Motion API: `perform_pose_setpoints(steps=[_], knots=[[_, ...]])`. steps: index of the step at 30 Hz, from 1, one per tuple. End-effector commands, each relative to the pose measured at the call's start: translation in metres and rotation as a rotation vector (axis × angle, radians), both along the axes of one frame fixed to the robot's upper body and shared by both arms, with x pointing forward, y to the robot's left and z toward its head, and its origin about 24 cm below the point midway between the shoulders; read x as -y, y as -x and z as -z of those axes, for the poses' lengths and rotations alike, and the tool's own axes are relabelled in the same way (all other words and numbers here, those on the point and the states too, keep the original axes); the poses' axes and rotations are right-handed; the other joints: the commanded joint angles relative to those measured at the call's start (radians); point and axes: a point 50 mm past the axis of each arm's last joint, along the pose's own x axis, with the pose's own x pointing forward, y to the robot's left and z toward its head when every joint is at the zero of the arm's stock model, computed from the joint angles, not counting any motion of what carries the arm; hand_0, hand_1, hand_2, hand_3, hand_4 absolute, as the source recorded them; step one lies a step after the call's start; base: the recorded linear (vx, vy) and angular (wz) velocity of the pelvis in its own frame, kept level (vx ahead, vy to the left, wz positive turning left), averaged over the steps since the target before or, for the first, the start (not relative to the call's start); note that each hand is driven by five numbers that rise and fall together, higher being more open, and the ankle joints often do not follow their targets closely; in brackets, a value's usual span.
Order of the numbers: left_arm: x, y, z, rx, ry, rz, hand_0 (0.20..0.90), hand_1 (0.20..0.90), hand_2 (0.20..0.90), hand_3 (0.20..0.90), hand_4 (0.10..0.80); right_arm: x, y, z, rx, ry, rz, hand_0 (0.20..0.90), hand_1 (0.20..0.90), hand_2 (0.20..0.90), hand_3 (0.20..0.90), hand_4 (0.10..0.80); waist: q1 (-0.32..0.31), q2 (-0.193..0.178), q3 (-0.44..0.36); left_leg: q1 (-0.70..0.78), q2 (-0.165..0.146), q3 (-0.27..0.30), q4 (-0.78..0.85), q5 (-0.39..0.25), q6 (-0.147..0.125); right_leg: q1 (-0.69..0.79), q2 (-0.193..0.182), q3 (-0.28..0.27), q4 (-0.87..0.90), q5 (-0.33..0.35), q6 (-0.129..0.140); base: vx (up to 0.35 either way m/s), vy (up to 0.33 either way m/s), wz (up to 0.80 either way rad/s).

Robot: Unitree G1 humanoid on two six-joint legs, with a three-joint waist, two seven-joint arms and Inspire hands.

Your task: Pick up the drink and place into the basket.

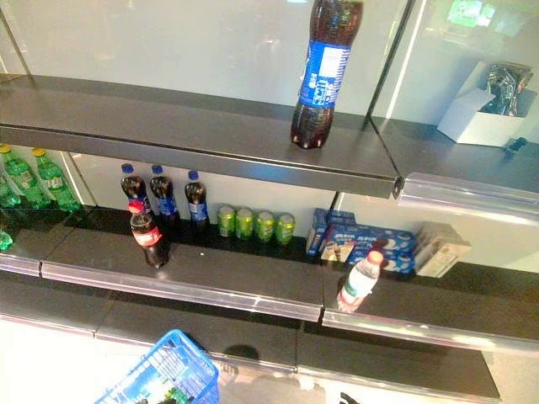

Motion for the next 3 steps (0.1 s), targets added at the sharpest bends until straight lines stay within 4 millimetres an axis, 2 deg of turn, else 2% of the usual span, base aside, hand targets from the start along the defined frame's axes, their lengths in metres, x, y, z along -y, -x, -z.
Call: perform_pose_setpoints(steps=[1,3], knots=[[-0.0149,-0.0539,-0.0172,0.216,-0.035,0.083,0.300,0.300,0.300,0.200,0.100,0.0223,-0.0328,-0.0112,0.087,0.046,0.016,0.900,0.900,0.900,0.900,0.800,0.043,0.077,0.029,0.065,-0.040,-0.044,0.008,-0.108,0.042,-0.014,0.029,-0.083,0.037,0.040,-0.022,0.000,0.000,0.00],[-0.0146,-0.0539,-0.0172,0.217,-0.033,0.089,0.300,0.300,0.300,0.200,0.100,0.0220,-0.0326,-0.0111,0.086,0.046,0.015,0.900,0.900,0.900,0.900,0.800,0.043,0.076,0.029,0.065,-0.040,-0.043,0.008,-0.108,0.042,-0.014,0.029,-0.083,0.038,0.040,-0.022,0.000,0.000,0.00]])
